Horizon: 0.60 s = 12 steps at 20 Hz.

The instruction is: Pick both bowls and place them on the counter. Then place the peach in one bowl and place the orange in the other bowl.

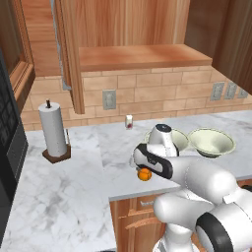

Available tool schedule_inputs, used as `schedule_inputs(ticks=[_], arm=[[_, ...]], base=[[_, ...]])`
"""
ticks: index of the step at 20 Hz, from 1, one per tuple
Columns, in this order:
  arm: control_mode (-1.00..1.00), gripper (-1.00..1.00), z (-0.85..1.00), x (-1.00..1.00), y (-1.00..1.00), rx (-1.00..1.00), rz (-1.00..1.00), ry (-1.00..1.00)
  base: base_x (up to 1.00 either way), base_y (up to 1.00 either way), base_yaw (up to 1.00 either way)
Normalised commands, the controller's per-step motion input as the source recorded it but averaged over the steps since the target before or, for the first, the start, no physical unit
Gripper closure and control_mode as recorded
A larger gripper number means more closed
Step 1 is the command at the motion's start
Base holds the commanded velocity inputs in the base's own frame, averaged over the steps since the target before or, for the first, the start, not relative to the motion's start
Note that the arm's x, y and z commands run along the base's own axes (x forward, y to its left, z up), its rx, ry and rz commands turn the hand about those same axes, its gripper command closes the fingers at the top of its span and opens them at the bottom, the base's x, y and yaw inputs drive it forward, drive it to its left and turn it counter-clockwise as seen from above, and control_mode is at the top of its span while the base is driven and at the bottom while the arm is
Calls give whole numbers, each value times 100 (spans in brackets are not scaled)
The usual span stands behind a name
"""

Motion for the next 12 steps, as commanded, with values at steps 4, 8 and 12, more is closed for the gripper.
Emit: schedule_inputs(ticks=[4,8,12], arm=[[-100,-100,-29,2,0,-4,4,0],[-100,-100,-24,5,0,-1,4,0],[-100,-100,-15,2,0,0,3,0]], base=[[0,0,0],[0,0,0],[0,0,0]])
